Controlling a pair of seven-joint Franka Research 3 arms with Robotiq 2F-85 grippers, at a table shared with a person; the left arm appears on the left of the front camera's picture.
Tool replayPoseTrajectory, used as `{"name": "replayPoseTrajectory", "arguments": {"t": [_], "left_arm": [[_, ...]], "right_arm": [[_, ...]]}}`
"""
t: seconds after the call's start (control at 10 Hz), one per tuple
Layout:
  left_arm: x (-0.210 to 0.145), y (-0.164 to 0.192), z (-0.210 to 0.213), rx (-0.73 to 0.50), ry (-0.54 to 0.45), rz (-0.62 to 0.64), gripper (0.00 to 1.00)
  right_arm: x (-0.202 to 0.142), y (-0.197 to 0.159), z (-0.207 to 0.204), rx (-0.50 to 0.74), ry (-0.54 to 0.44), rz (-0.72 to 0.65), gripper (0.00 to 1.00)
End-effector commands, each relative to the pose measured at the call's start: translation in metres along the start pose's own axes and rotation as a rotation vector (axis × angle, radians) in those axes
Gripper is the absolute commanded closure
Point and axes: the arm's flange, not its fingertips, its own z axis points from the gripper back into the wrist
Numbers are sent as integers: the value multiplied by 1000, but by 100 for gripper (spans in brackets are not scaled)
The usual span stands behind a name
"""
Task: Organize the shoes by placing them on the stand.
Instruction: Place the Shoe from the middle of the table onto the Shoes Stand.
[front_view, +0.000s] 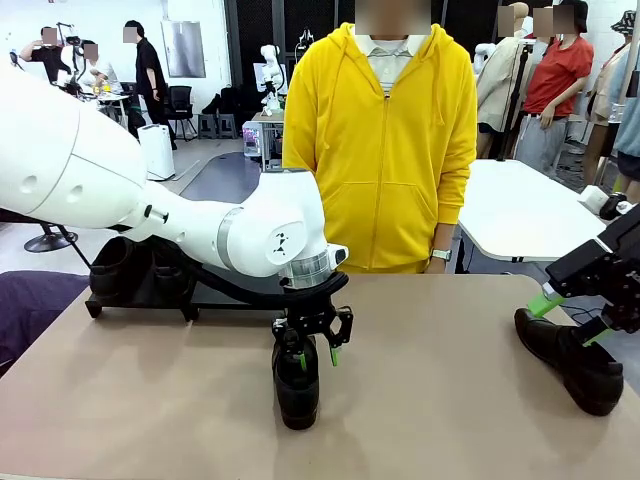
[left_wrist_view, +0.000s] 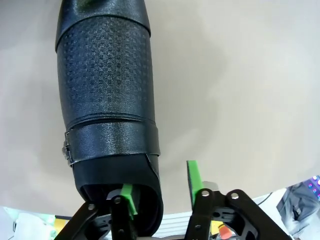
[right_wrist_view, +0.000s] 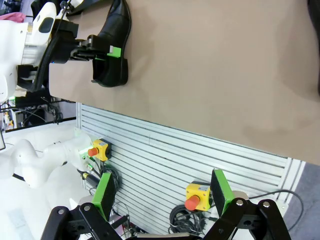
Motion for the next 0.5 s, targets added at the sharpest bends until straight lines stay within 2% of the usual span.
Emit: {"name": "replayPoseTrajectory", "arguments": {"t": [0.0, 0.4], "left_arm": [[0, 0, -2, 30, 5, 29, 100], [-1, 2, -5, 53, 19, 29, 100]], "right_arm": [[1, 1, 0, 28, -2, 23, 0], [1, 1, 0, 28, -2, 23, 0]]}}
